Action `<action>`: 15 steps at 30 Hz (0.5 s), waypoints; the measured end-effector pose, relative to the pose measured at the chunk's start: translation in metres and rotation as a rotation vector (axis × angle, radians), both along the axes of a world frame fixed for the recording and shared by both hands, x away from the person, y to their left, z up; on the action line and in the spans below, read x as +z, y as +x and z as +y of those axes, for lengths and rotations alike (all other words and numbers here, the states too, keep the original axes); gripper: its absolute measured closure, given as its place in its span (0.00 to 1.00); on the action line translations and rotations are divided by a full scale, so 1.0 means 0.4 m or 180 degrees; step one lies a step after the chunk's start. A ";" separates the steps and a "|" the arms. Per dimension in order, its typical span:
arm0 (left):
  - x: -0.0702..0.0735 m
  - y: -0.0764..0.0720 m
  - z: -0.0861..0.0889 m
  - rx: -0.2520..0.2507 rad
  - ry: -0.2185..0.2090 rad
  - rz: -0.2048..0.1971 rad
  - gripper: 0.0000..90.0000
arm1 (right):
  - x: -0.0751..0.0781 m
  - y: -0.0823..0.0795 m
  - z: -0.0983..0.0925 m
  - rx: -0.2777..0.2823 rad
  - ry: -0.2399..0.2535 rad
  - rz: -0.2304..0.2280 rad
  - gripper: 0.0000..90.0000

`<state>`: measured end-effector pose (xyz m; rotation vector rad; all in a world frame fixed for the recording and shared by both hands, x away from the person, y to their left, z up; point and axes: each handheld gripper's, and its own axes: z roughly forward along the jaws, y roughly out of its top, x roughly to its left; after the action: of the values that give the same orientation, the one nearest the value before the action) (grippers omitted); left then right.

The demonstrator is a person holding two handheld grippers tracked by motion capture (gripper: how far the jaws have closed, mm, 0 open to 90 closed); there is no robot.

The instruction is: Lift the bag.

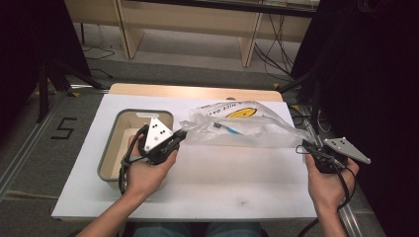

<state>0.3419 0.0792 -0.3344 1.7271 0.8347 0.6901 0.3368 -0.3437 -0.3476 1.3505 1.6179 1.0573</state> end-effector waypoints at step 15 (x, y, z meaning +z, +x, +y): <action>0.022 0.009 0.022 0.0094 -0.0083 -0.0090 0.99 | 0.024 0.003 -0.006 -0.0043 0.0018 -0.0114 1.00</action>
<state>0.3456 0.0879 -0.3257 1.6811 0.8476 0.7187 0.3381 -0.3459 -0.3378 1.3368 1.5788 1.0729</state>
